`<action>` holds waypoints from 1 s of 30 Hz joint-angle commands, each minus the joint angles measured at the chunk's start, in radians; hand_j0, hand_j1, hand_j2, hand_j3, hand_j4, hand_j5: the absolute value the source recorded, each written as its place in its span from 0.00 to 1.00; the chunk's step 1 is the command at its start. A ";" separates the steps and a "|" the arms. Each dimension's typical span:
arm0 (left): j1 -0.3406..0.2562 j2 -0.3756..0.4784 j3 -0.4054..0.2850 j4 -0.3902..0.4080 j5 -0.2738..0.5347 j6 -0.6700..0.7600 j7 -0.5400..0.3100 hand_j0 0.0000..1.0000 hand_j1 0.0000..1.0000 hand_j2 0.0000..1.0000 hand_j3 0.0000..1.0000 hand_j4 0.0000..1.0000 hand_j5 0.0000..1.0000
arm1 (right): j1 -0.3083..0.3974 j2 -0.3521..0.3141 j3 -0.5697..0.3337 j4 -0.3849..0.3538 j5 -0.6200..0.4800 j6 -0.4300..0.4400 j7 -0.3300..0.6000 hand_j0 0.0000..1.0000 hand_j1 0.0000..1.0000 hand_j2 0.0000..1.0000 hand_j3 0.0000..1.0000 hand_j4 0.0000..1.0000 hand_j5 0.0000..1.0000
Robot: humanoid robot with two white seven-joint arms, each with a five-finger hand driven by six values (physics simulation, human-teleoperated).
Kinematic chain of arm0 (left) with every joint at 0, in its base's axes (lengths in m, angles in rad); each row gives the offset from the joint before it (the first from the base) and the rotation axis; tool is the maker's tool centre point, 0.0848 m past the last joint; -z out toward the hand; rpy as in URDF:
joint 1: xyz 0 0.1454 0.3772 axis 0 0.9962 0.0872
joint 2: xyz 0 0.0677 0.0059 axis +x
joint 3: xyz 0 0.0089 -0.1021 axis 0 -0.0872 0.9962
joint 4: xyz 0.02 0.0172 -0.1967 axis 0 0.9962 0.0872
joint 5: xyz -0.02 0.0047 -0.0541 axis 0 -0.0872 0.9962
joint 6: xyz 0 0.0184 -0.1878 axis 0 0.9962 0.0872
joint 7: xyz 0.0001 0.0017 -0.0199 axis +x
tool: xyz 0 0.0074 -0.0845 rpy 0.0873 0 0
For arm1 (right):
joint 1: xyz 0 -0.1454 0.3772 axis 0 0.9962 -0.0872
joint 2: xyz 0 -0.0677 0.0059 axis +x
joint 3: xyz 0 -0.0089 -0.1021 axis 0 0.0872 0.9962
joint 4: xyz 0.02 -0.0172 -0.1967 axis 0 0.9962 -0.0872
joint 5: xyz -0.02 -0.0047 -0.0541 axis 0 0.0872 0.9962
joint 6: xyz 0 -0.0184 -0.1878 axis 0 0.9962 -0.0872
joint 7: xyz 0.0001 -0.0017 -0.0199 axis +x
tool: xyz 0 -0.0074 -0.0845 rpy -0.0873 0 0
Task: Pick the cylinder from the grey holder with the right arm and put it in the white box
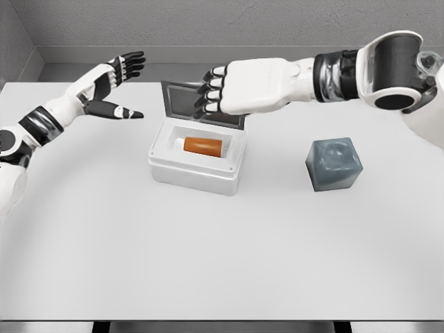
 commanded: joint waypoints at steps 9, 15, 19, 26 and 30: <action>-0.015 -0.056 -0.011 0.022 -0.008 0.002 0.000 1.00 1.00 1.00 1.00 1.00 1.00 | 0.560 -0.337 -0.657 -0.110 -0.579 0.003 0.000 1.00 1.00 1.00 1.00 1.00 1.00; -0.018 -0.067 -0.023 0.011 -0.008 -0.003 0.000 1.00 1.00 1.00 1.00 1.00 1.00 | 0.931 -0.097 -0.891 -0.104 -0.600 0.003 0.000 1.00 1.00 1.00 1.00 1.00 1.00; -0.008 -0.067 -0.025 -0.005 -0.006 -0.009 0.000 1.00 1.00 1.00 1.00 1.00 1.00 | 0.962 -0.101 -0.911 -0.098 -0.606 0.003 0.000 1.00 1.00 1.00 1.00 1.00 1.00; 0.038 -0.049 -0.022 -0.101 -0.002 -0.015 0.000 1.00 1.00 1.00 1.00 1.00 1.00 | 0.968 -0.099 -0.911 -0.098 -0.606 0.003 0.000 1.00 1.00 1.00 1.00 1.00 1.00; 0.049 -0.029 -0.017 -0.125 0.002 -0.015 0.000 1.00 1.00 1.00 1.00 1.00 1.00 | 0.968 -0.099 -0.911 -0.098 -0.606 0.003 0.000 1.00 1.00 1.00 1.00 1.00 1.00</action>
